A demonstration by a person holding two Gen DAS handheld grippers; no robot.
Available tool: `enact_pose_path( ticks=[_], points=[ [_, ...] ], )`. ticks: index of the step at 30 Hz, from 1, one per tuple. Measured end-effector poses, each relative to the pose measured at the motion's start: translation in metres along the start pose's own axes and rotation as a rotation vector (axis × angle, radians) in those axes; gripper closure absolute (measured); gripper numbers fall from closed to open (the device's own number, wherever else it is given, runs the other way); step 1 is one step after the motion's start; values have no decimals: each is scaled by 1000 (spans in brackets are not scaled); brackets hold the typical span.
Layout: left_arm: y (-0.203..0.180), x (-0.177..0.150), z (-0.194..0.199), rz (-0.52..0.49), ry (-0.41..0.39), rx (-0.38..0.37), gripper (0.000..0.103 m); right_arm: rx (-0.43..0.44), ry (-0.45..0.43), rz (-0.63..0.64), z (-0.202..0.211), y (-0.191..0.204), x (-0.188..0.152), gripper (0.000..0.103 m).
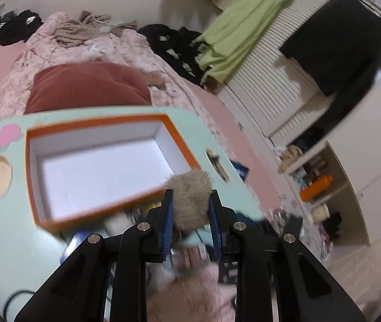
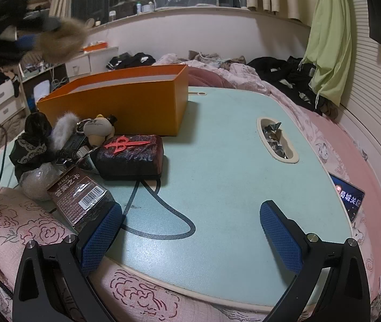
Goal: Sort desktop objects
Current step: 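Grasp the beige fur ball in the box with the left gripper, set it on the table, then move the right gripper over the empty orange box, then withdraw it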
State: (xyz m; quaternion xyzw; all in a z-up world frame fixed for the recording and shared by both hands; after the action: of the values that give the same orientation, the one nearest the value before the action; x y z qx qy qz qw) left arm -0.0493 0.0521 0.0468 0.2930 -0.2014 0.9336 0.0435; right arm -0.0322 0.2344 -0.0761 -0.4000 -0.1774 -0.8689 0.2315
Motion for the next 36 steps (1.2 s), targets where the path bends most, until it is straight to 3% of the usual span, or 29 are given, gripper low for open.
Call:
enact_pose_path(
  ticks=[3, 7, 10, 13, 16, 19, 23, 25, 28, 36],
  points=[
    [9, -18, -6, -20, -4, 52, 73, 0, 0, 0, 0, 0, 0, 0],
    [26, -29, -5, 26, -34, 58, 63, 0, 0, 0, 0, 0, 0, 0],
    [42, -40, 8, 48, -78, 90, 50, 0, 0, 0, -1, 0, 0, 0],
    [62, -57, 17, 34, -104, 170, 38, 0, 0, 0, -1, 0, -1, 0],
    [81, -82, 20, 4, -82, 254, 38, 0, 0, 0, -1, 0, -1, 0],
    [81, -111, 14, -72, -43, 242, 36, 0, 0, 0, -1, 0, -1, 0],
    [86, -149, -21, -185, 74, 355, 28, -1, 1, 1, -2, 0, -1, 0],
    [85, -144, -25, -238, -27, 449, 16, 0, 1, -1, -1, 1, 0, 0],
    [96, -141, -39, -176, -82, 499, 0, -2, 1, 0, -1, 0, 0, 0],
    [102, -144, -40, -158, -125, 500, 0, 0, 0, -1, -2, 0, 0, 0]
  ],
)
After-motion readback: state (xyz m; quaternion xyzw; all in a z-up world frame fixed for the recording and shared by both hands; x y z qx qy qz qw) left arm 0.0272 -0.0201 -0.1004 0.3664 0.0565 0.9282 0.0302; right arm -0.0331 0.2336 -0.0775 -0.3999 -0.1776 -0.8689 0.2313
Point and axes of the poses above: each gripper's, at about its wrist camera, not at the fingertips, and z roughly against the way its jaws point, y to its left, x to its top, the point moved 10 cm from there along -z, roughly the way its jaws point, and after that the axes turned 13 degrees about x, right-handed, at the moved point
